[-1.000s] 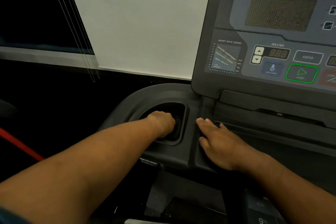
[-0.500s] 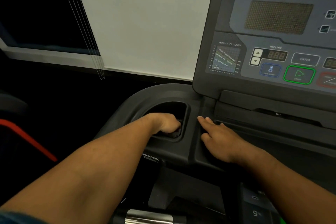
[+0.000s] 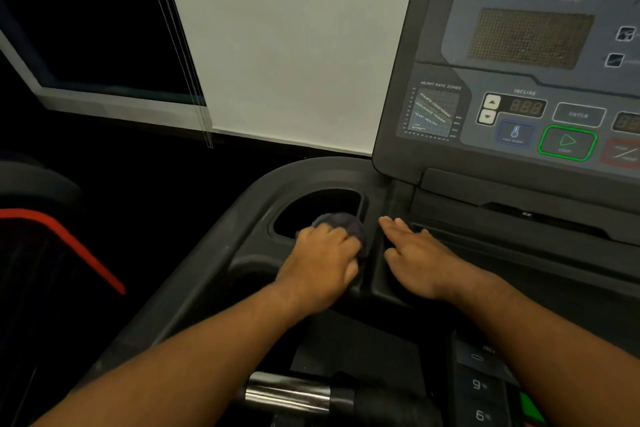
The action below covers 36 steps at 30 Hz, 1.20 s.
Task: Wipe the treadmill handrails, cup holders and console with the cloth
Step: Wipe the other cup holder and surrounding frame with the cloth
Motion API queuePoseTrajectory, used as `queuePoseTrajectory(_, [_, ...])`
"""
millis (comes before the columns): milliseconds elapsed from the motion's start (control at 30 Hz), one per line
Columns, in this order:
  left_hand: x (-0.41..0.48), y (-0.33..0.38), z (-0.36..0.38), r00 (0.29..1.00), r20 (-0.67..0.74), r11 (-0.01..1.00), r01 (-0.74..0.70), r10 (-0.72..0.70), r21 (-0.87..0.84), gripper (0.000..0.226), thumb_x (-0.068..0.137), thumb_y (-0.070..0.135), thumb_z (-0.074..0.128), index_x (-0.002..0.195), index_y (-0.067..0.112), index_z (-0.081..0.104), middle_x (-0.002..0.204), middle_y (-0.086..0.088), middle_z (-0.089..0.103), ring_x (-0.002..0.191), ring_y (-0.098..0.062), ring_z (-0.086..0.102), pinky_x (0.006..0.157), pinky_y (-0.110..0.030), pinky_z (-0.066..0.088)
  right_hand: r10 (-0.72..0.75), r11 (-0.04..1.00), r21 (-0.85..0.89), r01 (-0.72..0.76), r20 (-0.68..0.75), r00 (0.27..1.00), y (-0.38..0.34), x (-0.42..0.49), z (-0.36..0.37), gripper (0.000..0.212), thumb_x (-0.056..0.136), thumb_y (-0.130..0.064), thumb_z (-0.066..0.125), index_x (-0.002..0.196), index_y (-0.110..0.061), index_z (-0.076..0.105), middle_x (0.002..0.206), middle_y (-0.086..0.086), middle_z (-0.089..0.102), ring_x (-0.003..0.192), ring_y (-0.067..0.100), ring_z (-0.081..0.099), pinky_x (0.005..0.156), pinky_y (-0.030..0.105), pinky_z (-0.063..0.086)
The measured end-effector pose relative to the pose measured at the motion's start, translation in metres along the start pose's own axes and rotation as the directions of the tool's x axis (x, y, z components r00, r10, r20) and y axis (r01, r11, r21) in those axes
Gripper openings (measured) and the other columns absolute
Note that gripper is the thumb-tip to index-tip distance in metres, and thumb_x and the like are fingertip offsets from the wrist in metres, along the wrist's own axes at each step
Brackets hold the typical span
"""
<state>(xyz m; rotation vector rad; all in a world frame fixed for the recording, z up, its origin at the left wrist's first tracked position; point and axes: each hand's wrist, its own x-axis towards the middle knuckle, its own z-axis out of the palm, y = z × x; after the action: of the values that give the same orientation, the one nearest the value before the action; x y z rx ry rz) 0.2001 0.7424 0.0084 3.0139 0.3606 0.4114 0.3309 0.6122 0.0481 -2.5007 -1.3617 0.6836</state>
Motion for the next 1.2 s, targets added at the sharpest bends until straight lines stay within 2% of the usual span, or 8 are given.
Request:
queuePoseTrajectory(100, [-0.016, -0.019, 0.004, 0.998, -0.019, 0.997, -0.067, 0.067, -0.024, 0.037, 0.092, 0.036, 0.041, 0.115, 0.017, 0.063, 0.106, 0.0, 0.066, 0.1, -0.021, 0.059, 0.086, -0.04, 0.048, -0.01, 1.0, -0.007, 0.01, 0.003, 1.0, 0.0, 0.0, -0.001, 0.062, 0.098, -0.022, 0.028, 0.154, -0.02, 0.003, 0.162, -0.004, 0.002, 0.147, 0.008, -0.001, 0.12, 0.036, -0.004])
queuePoseTrajectory(267, [-0.011, -0.047, -0.011, 0.988, 0.045, 0.981, 0.141, -0.149, 0.135, 0.044, 0.094, 0.05, 0.025, 0.107, 0.024, 0.059, 0.102, 0.004, 0.063, 0.1, -0.019, 0.056, 0.091, -0.036, 0.04, -0.025, 1.0, 0.008, 0.025, 0.019, 1.0, 0.004, -0.001, 0.001, 0.061, 0.099, -0.025, 0.027, 0.154, -0.022, 0.0, 0.162, -0.008, 0.0, 0.146, 0.006, -0.003, 0.12, 0.039, -0.004])
queuePoseTrajectory(433, [-0.029, -0.028, -0.003, 0.955, -0.005, 0.955, 0.296, -0.296, -0.024, 0.047, 0.099, 0.039, 0.033, 0.138, 0.015, 0.045, 0.143, -0.004, 0.043, 0.135, -0.021, 0.035, 0.119, -0.041, 0.021, -0.05, 0.998, -0.024, 0.051, 0.023, 0.998, 0.008, 0.001, 0.003, 0.062, 0.099, -0.025, 0.027, 0.154, -0.022, -0.002, 0.161, -0.008, -0.003, 0.146, 0.005, -0.006, 0.119, 0.037, -0.006])
queuePoseTrajectory(600, [-0.07, -0.044, -0.004, 0.93, -0.028, 0.913, 0.366, -0.368, 0.181, 0.047, 0.096, 0.034, 0.032, 0.129, 0.008, 0.053, 0.133, -0.013, 0.054, 0.125, -0.03, 0.049, 0.11, -0.048, 0.035, -0.051, 0.997, -0.052, 0.053, 0.031, 0.998, 0.006, 0.001, 0.002, 0.063, 0.099, -0.025, 0.028, 0.154, -0.022, -0.002, 0.161, -0.008, -0.003, 0.146, 0.005, -0.006, 0.12, 0.038, -0.005])
queuePoseTrajectory(767, [-0.049, -0.079, -0.024, 0.966, 0.105, 0.931, 0.193, -0.235, 0.308, 0.055, 0.094, 0.035, 0.028, 0.129, 0.005, 0.058, 0.131, -0.013, 0.06, 0.125, -0.028, 0.054, 0.109, -0.048, 0.037, -0.036, 0.998, -0.046, 0.038, 0.042, 0.998, 0.005, 0.002, -0.001, 0.062, 0.099, -0.027, 0.027, 0.154, -0.023, -0.002, 0.161, -0.009, -0.002, 0.146, 0.005, -0.005, 0.12, 0.04, -0.005])
queuePoseTrajectory(900, [-0.008, -0.109, -0.033, 0.95, 0.246, 0.979, 0.168, -0.191, 0.112, 0.054, 0.101, 0.037, 0.024, 0.15, 0.016, 0.031, 0.157, 0.0, 0.031, 0.145, -0.015, 0.023, 0.12, -0.039, 0.011, -0.033, 0.998, -0.044, 0.034, 0.033, 0.999, 0.004, 0.003, 0.0, 0.061, 0.1, -0.027, 0.026, 0.154, -0.023, -0.002, 0.161, -0.009, -0.002, 0.145, 0.004, -0.005, 0.12, 0.038, -0.006])
queuePoseTrajectory(1067, [0.054, -0.122, -0.021, 0.957, 0.253, 0.987, 0.116, -0.14, 0.107, 0.051, 0.103, 0.032, 0.03, 0.152, 0.017, 0.026, 0.159, 0.001, 0.026, 0.146, -0.014, 0.02, 0.118, -0.043, 0.01, -0.016, 0.999, -0.039, 0.017, 0.032, 0.999, 0.002, 0.003, 0.0, 0.06, 0.101, -0.027, 0.026, 0.154, -0.024, -0.003, 0.161, -0.01, -0.003, 0.145, 0.003, -0.006, 0.119, 0.036, -0.007])
queuePoseTrajectory(1200, [0.06, -0.122, -0.017, 0.964, 0.24, 0.994, 0.103, -0.111, 0.046, 0.048, 0.102, 0.032, 0.032, 0.148, 0.018, 0.032, 0.154, 0.001, 0.034, 0.143, -0.015, 0.026, 0.118, -0.043, 0.015, -0.003, 0.999, -0.054, 0.005, 0.022, 1.0, 0.002, 0.001, 0.002, 0.061, 0.1, -0.027, 0.025, 0.154, -0.025, -0.003, 0.161, -0.011, -0.002, 0.145, 0.002, -0.005, 0.119, 0.038, -0.007])
